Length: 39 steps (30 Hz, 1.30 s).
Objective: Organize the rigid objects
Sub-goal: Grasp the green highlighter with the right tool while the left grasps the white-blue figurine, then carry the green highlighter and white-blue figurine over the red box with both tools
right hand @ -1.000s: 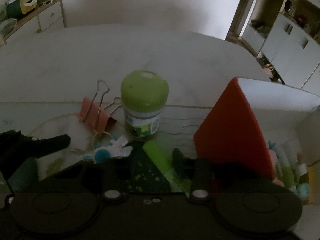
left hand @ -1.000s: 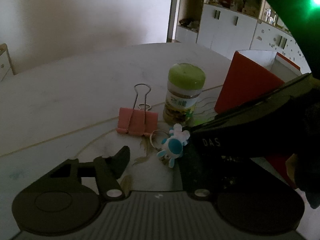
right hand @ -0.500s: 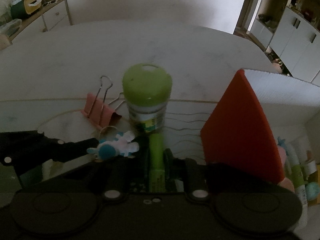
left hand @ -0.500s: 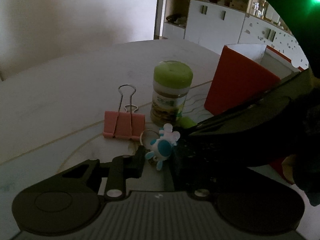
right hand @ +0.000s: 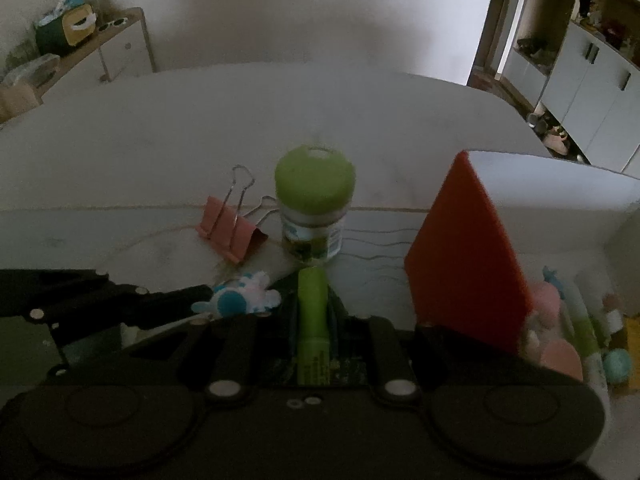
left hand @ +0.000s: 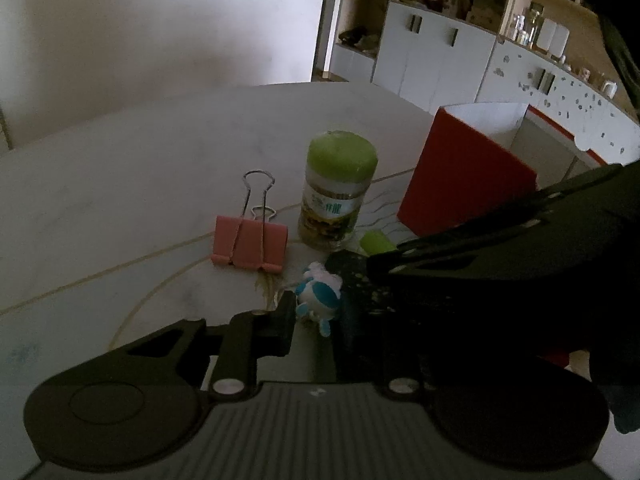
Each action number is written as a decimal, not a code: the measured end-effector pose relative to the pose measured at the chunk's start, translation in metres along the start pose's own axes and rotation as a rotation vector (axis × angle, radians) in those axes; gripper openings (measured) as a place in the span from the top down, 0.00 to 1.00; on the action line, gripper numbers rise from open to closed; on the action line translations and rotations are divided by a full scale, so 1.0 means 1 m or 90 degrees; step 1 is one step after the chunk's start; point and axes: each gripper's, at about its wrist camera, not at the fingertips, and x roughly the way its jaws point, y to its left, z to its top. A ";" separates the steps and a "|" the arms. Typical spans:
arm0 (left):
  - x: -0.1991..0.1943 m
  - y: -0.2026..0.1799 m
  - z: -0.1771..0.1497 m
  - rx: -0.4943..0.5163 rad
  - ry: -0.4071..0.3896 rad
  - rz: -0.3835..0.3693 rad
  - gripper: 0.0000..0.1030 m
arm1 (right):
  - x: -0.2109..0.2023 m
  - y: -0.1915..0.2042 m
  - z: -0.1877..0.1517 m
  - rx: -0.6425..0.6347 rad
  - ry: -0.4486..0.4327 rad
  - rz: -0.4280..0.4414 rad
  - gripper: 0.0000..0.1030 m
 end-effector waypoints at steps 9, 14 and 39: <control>-0.021 -0.004 -0.002 -0.008 -0.004 0.003 0.79 | -0.033 -0.004 -0.006 0.019 -0.023 0.020 0.86; -0.039 -0.007 0.002 -0.024 -0.012 0.000 0.79 | -0.060 -0.006 -0.008 0.026 -0.039 0.033 0.86; -0.111 -0.076 0.038 -0.051 -0.057 0.011 0.79 | -0.146 -0.084 -0.025 0.080 -0.136 0.075 0.86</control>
